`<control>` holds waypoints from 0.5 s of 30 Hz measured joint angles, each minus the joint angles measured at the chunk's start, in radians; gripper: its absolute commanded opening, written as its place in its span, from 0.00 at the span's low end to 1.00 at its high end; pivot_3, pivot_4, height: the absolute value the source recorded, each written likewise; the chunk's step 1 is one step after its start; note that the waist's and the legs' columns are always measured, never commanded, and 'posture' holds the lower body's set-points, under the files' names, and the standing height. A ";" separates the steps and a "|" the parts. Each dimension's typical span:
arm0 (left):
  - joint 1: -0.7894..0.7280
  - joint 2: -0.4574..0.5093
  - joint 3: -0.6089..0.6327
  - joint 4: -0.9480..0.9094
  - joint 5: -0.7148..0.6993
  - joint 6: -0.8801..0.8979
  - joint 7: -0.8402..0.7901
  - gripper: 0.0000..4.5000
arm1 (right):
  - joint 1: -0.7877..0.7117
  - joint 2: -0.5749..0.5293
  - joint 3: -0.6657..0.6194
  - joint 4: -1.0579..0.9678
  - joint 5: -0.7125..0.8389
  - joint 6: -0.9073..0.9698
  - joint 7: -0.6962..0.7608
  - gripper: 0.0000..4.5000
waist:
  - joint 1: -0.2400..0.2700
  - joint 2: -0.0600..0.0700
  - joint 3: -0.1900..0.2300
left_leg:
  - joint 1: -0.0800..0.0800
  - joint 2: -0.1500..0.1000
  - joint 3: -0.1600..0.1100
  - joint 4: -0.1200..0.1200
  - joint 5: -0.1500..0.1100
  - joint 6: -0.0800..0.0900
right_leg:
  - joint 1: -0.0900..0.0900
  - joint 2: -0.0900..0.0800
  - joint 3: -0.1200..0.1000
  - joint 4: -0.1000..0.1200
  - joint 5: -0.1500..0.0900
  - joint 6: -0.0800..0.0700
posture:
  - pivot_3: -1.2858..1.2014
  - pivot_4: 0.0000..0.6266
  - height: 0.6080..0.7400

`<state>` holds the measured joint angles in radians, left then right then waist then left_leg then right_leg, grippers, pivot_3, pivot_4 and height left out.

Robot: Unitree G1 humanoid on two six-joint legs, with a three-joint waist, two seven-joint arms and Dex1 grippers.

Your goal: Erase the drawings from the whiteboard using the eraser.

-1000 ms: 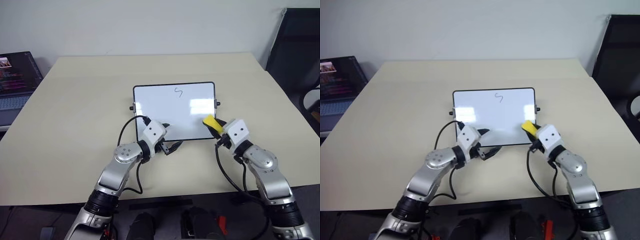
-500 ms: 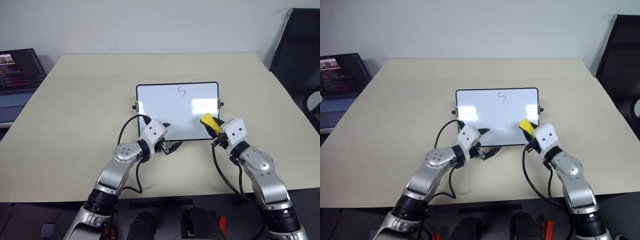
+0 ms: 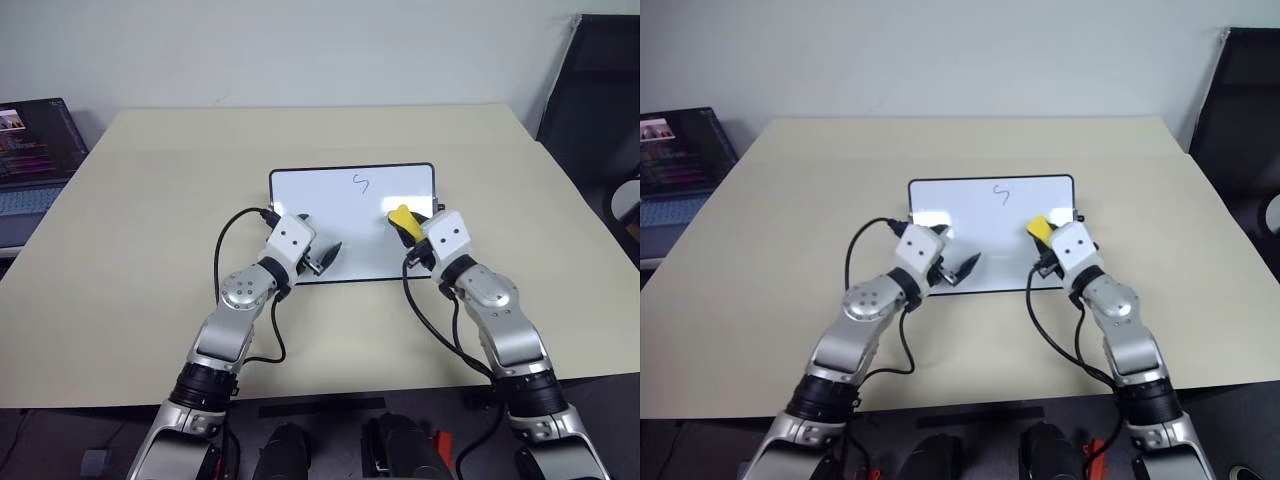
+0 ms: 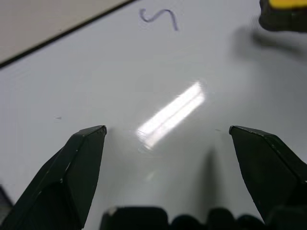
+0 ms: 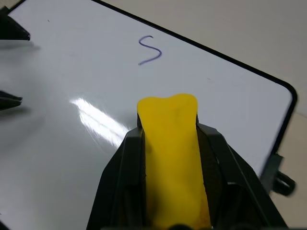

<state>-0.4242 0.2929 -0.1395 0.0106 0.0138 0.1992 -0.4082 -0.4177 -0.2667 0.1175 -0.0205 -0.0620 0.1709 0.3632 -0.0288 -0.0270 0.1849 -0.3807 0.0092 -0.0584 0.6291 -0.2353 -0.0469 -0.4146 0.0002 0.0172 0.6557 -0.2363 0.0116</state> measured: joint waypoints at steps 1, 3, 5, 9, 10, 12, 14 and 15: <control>-0.001 -0.008 0.000 0.001 0.000 -0.009 0.002 1.00 | -0.013 0.006 0.006 0.018 -0.001 -0.011 0.000 0.25 | 0.000 0.000 0.000 | 0.000 0.000 0.000 0.000 0.000 0.000 | 0.000 -0.001 0.000 0.000 0.000 0.000 | 0.52 0.24 1.00; -0.002 -0.012 -0.002 0.007 0.000 -0.014 0.001 1.00 | -0.059 0.025 0.017 0.077 -0.003 -0.029 -0.002 0.25 | 0.000 0.000 0.000 | 0.000 0.000 0.001 0.000 0.000 0.000 | 0.000 -0.001 0.000 0.000 0.000 0.000 | 0.52 0.24 1.00; -0.002 -0.016 -0.006 0.016 0.000 -0.015 -0.004 1.00 | -0.111 0.040 0.023 0.130 -0.005 -0.050 -0.008 0.25 | -0.001 0.000 0.000 | 0.001 0.000 0.001 0.001 0.000 0.000 | 0.000 -0.001 0.000 0.001 0.000 0.000 | 0.52 0.24 1.00; -0.002 -0.020 -0.009 0.026 0.000 -0.016 -0.016 1.00 | -0.193 0.057 0.025 0.247 -0.024 -0.111 -0.021 0.25 | -0.001 0.000 0.000 | 0.001 0.000 0.001 0.001 0.000 0.000 | 0.000 0.000 0.000 0.002 0.000 0.000 | 0.52 0.24 1.00; -0.002 -0.021 -0.009 0.026 0.000 -0.016 -0.016 1.00 | -0.202 0.059 0.025 0.260 -0.027 -0.121 -0.023 0.25 | -0.001 0.000 0.000 | 0.001 0.000 0.001 0.000 0.000 0.000 | 0.000 0.000 0.000 0.002 0.000 0.000 | 0.52 0.24 1.00; -0.002 -0.020 -0.008 0.027 0.001 -0.017 -0.017 1.00 | -0.227 0.071 0.025 0.307 -0.034 -0.145 -0.030 0.25 | -0.002 0.000 0.000 | 0.000 0.000 0.001 0.000 0.000 0.000 | -0.001 0.000 0.001 0.002 0.000 0.000 | 0.52 0.24 1.00; -0.002 -0.020 -0.009 0.027 0.001 -0.017 -0.017 1.00 | -0.250 0.081 0.026 0.353 -0.035 -0.173 -0.032 0.25 | -0.002 0.000 0.000 | 0.000 0.000 0.001 0.000 0.000 0.000 | -0.001 0.000 0.001 0.002 0.000 0.000 | 0.52 0.24 1.00; -0.002 -0.019 -0.009 0.027 0.001 -0.017 -0.017 1.00 | -0.261 0.081 0.026 0.371 -0.035 -0.184 -0.032 0.25 | -0.001 0.000 0.000 | 0.000 0.000 0.001 0.000 0.000 0.000 | -0.001 0.000 0.001 0.002 0.000 0.000 | 0.52 0.24 1.00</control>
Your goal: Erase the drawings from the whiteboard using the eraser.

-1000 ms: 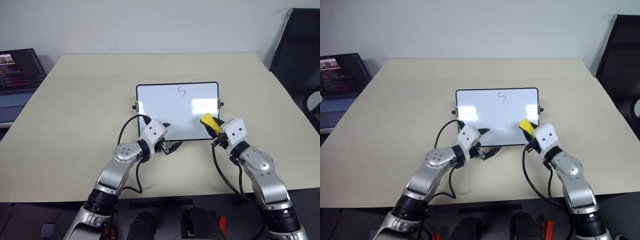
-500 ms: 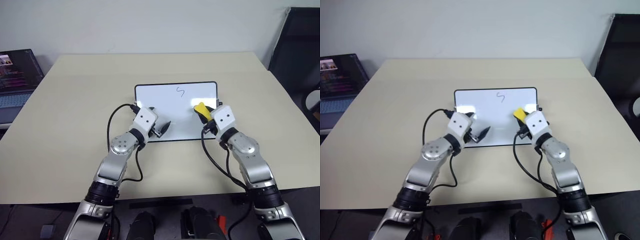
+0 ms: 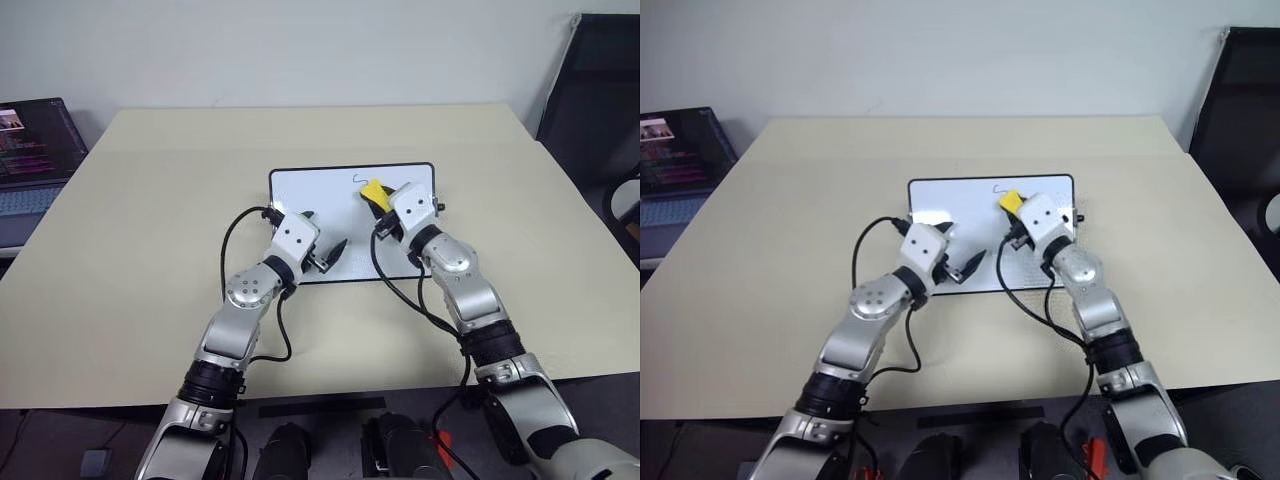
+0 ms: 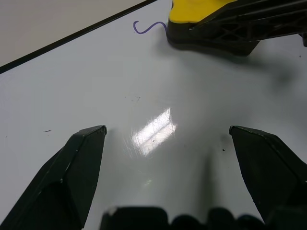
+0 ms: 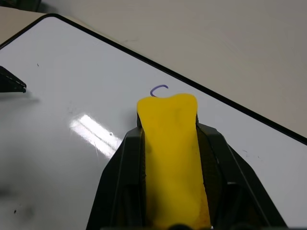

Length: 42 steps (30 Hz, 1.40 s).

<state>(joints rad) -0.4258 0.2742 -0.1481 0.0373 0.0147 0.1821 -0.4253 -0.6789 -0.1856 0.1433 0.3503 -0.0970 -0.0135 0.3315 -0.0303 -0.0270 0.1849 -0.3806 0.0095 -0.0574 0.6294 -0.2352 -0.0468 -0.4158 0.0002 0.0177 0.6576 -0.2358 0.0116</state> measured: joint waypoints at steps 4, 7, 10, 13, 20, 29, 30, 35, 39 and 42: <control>0.000 0.003 0.000 0.000 0.000 0.000 0.000 1.00 | -0.049 0.006 0.000 0.074 -0.002 -0.039 -0.007 0.25 | 0.000 0.000 0.000 | 0.000 0.000 0.000 0.000 0.000 0.000 | 0.000 0.000 0.000 0.001 0.000 0.000 | 0.52 0.24 1.00; 0.000 0.003 0.000 0.000 0.000 0.000 0.000 1.00 | -0.087 0.017 0.000 0.131 -0.006 -0.068 -0.012 0.25 | -0.001 0.000 0.000 | 0.000 0.000 0.000 0.000 0.000 0.000 | 0.000 0.000 0.000 0.001 0.000 0.000 | 0.52 0.24 1.00; 0.000 0.004 0.000 0.000 0.000 0.000 0.000 1.00 | -0.122 0.032 0.000 0.196 -0.010 -0.095 -0.027 0.25 | -0.001 0.000 0.000 | 0.000 0.000 0.000 0.000 0.000 0.000 | 0.000 0.000 0.000 0.001 0.000 0.000 | 0.52 0.24 1.00; 0.000 0.005 0.000 0.000 0.000 0.001 0.000 1.00 | -0.140 0.040 0.000 0.249 -0.010 -0.133 -0.034 0.25 | -0.001 0.000 0.000 | 0.000 0.000 0.000 0.000 0.000 0.000 | 0.000 0.000 0.000 0.001 0.000 0.000 | 0.52 0.24 1.00; 0.000 0.005 0.000 0.000 0.000 0.002 0.001 1.00 | -0.164 0.043 0.004 0.304 -0.022 -0.166 -0.041 0.25 | -0.001 0.000 0.000 | 0.001 0.000 0.001 0.001 0.000 0.000 | 0.000 0.000 0.001 0.004 0.001 -0.001 | 0.52 0.24 1.00; 0.001 0.005 0.002 -0.001 0.000 0.005 0.002 1.00 | -0.143 0.027 0.018 0.230 -0.041 -0.082 -0.024 0.25 | -0.001 0.000 0.000 | 0.003 0.000 0.001 0.001 0.000 0.001 | 0.001 0.000 0.001 0.004 0.001 -0.001 | 0.52 0.24 1.00; 0.001 0.005 0.003 -0.001 0.000 0.006 0.002 1.00 | -0.128 0.025 0.018 0.210 -0.041 -0.074 -0.019 0.25 | -0.001 0.000 0.000 | 0.003 0.000 0.001 0.001 0.000 0.001 | 0.001 0.000 0.001 0.004 0.001 -0.001 | 0.52 0.24 1.00; 0.001 0.007 0.011 -0.002 0.000 0.006 0.002 1.00 | -0.015 -0.014 0.027 0.051 -0.041 -0.001 0.021 0.25 | 0.000 0.000 0.000 | 0.003 0.000 0.001 0.001 0.000 0.000 | 0.001 0.000 0.001 0.004 0.001 -0.001 | 0.52 0.24 1.00; 0.001 0.007 0.019 -0.002 0.000 0.006 0.002 1.00 | 0.038 -0.042 0.030 -0.030 -0.041 0.051 0.040 0.25 | 0.000 0.000 0.000 | 0.004 0.000 0.001 0.002 0.000 0.001 | 0.002 0.000 0.001 0.004 0.001 -0.001 | 0.52 0.24 1.00; 0.001 0.006 0.020 -0.002 0.000 0.006 0.002 1.00 | 0.042 -0.044 0.030 -0.046 -0.041 0.075 0.042 0.25 | 0.000 0.000 0.000 | 0.006 0.000 0.000 0.002 0.000 0.001 | 0.004 0.000 0.000 0.004 0.001 -0.001 | 0.52 0.24 1.00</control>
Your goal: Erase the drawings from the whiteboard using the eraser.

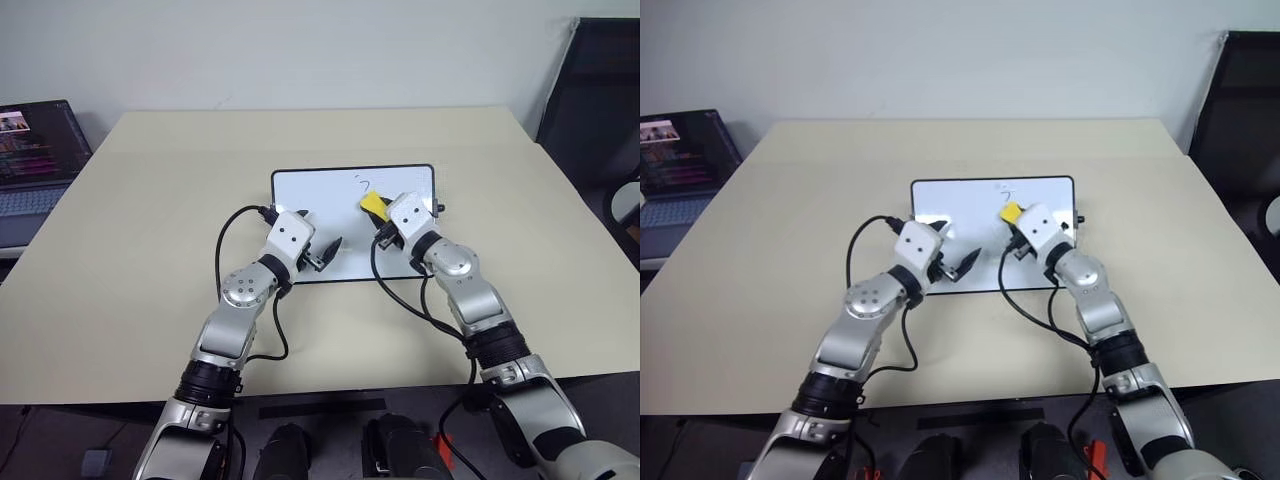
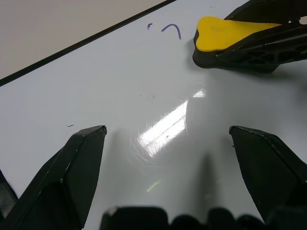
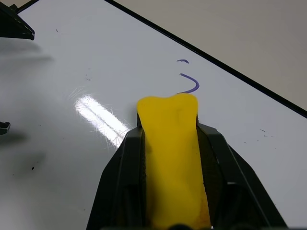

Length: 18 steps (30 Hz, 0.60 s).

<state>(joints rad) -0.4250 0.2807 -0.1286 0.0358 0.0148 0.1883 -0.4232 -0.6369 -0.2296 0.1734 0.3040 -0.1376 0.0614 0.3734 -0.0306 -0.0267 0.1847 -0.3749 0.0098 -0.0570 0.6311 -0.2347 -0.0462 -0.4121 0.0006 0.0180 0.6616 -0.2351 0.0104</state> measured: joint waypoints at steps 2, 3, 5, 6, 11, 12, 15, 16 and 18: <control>0.000 0.000 0.000 0.001 0.000 0.000 0.000 1.00 | -0.002 0.000 0.000 -0.004 0.000 0.009 0.000 0.25 | 0.000 0.000 0.000 | 0.000 0.000 0.000 0.000 0.000 0.000 | 0.000 0.000 0.000 0.000 0.000 0.000 | 0.52 0.24 1.00; 0.000 0.000 0.000 0.002 0.000 0.000 0.000 1.00 | -0.006 0.001 0.001 -0.003 0.000 0.011 -0.001 0.25 | 0.000 0.000 0.000 | 0.000 0.000 0.000 0.000 0.000 0.000 | 0.000 0.000 0.000 0.000 0.000 0.000 | 0.52 0.24 1.00; -0.001 0.000 0.001 0.004 0.000 0.000 0.000 1.00 | -0.016 0.004 0.001 0.008 0.000 0.010 -0.004 0.25 | 0.000 0.000 0.000 | 0.000 0.000 0.000 0.000 0.000 0.000 | 0.000 0.000 0.000 0.000 0.000 0.000 | 0.52 0.24 1.00; -0.001 0.000 0.001 0.006 0.000 -0.001 0.000 1.00 | -0.030 0.007 0.001 0.022 0.000 0.002 -0.008 0.25 | 0.000 0.000 0.000 | 0.000 0.000 0.000 0.000 0.000 0.000 | 0.000 0.000 0.000 0.000 0.000 0.000 | 0.52 0.24 1.00; -0.002 0.000 0.002 0.009 0.000 -0.002 -0.001 1.00 | -0.120 0.022 0.001 0.116 0.000 -0.027 -0.034 0.25 | -0.003 0.000 0.000 | 0.000 0.001 0.001 -0.001 0.000 0.000 | 0.000 0.001 0.000 -0.001 0.000 0.000 | 0.52 0.24 1.00; -0.001 -0.001 0.002 0.009 0.000 -0.002 -0.001 1.00 | -0.135 0.026 0.001 0.130 0.000 -0.031 -0.039 0.25 | -0.003 0.000 0.000 | 0.000 0.001 0.000 -0.001 0.000 0.000 | 0.000 0.001 0.000 -0.001 0.000 0.000 | 0.52 0.24 1.00; -0.001 0.000 0.005 0.009 0.000 -0.002 -0.001 1.00 | -0.174 0.045 0.002 0.186 0.000 -0.057 -0.049 0.25 | -0.004 0.000 0.000 | -0.001 0.001 0.001 -0.002 0.000 0.000 | -0.001 0.001 0.000 -0.002 0.000 0.000 | 0.52 0.24 1.00; -0.001 0.000 0.006 0.009 0.000 -0.002 -0.001 1.00 | -0.189 0.049 0.002 0.208 0.000 -0.068 -0.050 0.25 | -0.003 0.000 0.000 | -0.001 0.001 0.001 -0.002 0.000 0.000 | -0.001 0.001 0.000 -0.002 0.000 0.000 | 0.52 0.24 1.00; -0.001 0.000 0.007 0.009 0.000 -0.002 -0.001 1.00 | -0.207 0.055 0.003 0.233 0.000 -0.079 -0.052 0.25 | -0.003 0.000 0.000 | -0.002 0.000 0.001 -0.001 0.000 0.000 | -0.001 0.000 0.000 -0.002 0.000 0.000 | 0.52 0.24 1.00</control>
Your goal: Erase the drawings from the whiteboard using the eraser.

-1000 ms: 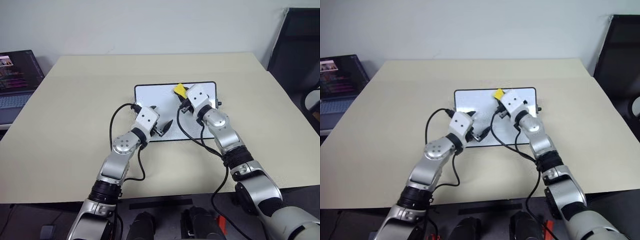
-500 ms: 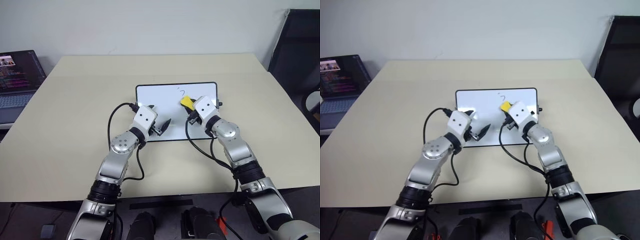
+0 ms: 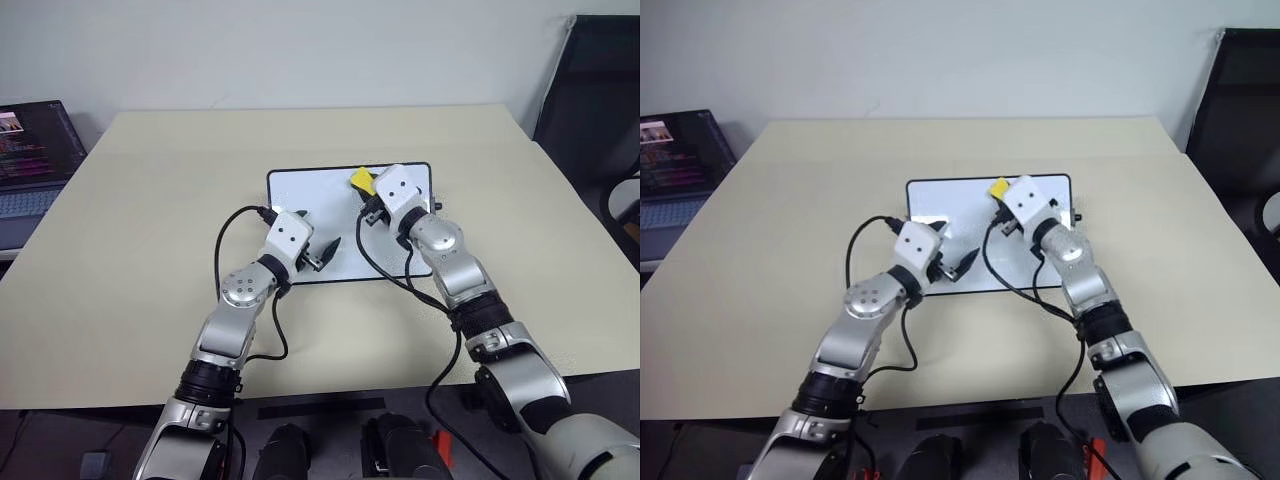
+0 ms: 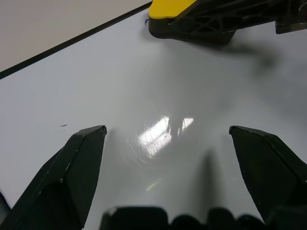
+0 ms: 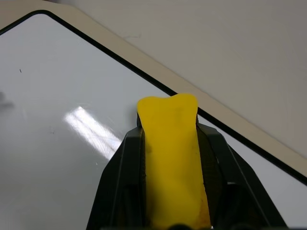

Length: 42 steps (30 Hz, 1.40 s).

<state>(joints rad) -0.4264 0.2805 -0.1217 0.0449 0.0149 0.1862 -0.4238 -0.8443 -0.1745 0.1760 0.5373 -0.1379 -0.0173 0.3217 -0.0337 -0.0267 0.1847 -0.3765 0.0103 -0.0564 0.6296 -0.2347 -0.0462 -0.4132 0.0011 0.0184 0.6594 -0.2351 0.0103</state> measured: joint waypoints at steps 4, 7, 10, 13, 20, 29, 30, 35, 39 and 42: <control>0.000 0.000 0.002 0.000 0.000 0.000 0.000 1.00 | -0.012 0.024 0.000 0.032 0.000 -0.025 -0.017 0.25 | -0.001 0.000 0.000 | 0.000 0.000 0.000 0.000 0.000 0.000 | 0.000 0.000 0.000 0.000 0.000 0.000 | 0.52 0.24 1.00; 0.000 0.001 0.002 0.000 0.001 0.000 0.000 1.00 | -0.012 0.030 0.002 0.035 0.000 -0.029 -0.017 0.25 | 0.000 0.000 0.000 | -0.001 0.000 0.000 0.000 0.000 0.000 | -0.001 0.000 0.000 0.000 0.000 0.000 | 0.52 0.24 1.00; 0.000 0.001 0.003 0.000 0.001 0.000 0.000 1.00 | -0.003 0.029 0.002 0.027 0.000 -0.033 -0.017 0.25 | 0.000 0.000 0.000 | -0.001 0.000 0.000 0.000 0.000 0.000 | -0.001 0.000 0.000 0.000 0.000 0.000 | 0.52 0.24 1.00; 0.000 0.001 0.003 0.000 0.001 0.000 0.000 1.00 | 0.007 0.027 0.002 0.016 0.000 -0.029 -0.016 0.25 | 0.001 0.000 0.000 | -0.002 0.000 0.000 0.000 0.000 0.000 | -0.001 0.000 0.000 0.000 0.000 0.000 | 0.52 0.24 1.00; 0.000 0.000 0.002 0.000 0.001 0.000 0.000 1.00 | 0.026 0.010 0.002 -0.023 0.000 0.008 0.000 0.25 | 0.002 0.000 0.000 | -0.002 0.000 -0.001 0.000 0.000 0.000 | -0.001 0.000 0.000 0.000 0.000 0.000 | 0.52 0.24 1.00; -0.005 0.004 0.010 0.000 0.001 0.001 0.000 1.00 | 0.124 -0.055 -0.013 -0.181 0.014 0.110 0.034 0.25 | 0.007 0.000 0.000 | -0.002 0.000 -0.001 0.001 0.000 0.000 | 0.000 -0.001 -0.001 0.000 0.000 0.000 | 0.52 0.24 1.00; -0.005 0.006 0.010 0.000 0.001 0.001 0.000 1.00 | 0.135 -0.060 -0.016 -0.194 0.016 0.116 0.036 0.25 | 0.007 0.000 0.000 | -0.001 0.000 -0.001 0.001 0.000 0.000 | 0.000 -0.001 -0.001 0.000 0.000 0.000 | 0.52 0.24 1.00; -0.006 0.007 0.010 0.001 0.001 0.001 -0.001 1.00 | 0.209 -0.088 -0.026 -0.287 0.021 0.161 0.043 0.25 | 0.006 0.000 0.000 | 0.001 0.000 -0.001 0.001 0.000 0.000 | 0.001 -0.001 -0.001 0.000 0.000 0.000 | 0.52 0.24 1.00; -0.022 -0.007 0.005 0.015 0.001 -0.003 -0.002 1.00 | 0.226 -0.089 -0.026 -0.324 0.021 0.194 0.042 0.25 | 0.006 0.000 0.000 | 0.001 -0.001 -0.001 0.001 0.000 0.000 | 0.001 -0.001 -0.001 0.000 0.000 0.000 | 0.52 0.24 1.00; -0.031 -0.012 0.001 0.025 0.001 -0.010 -0.002 1.00 | 0.220 -0.081 -0.026 -0.323 0.021 0.197 0.041 0.25 | 0.005 0.000 0.000 | 0.000 -0.001 -0.001 0.001 0.000 0.000 | 0.001 0.000 -0.001 -0.001 0.000 0.000 | 0.52 0.24 1.00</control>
<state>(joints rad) -0.4577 0.2689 -0.1203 0.0695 0.0157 0.1767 -0.4260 -0.6241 -0.2552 0.1502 0.2139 -0.1167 0.1800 0.3630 -0.0291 -0.0269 0.1846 -0.3760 0.0096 -0.0572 0.6303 -0.2347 -0.0462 -0.4119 0.0006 0.0176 0.6588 -0.2351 0.0106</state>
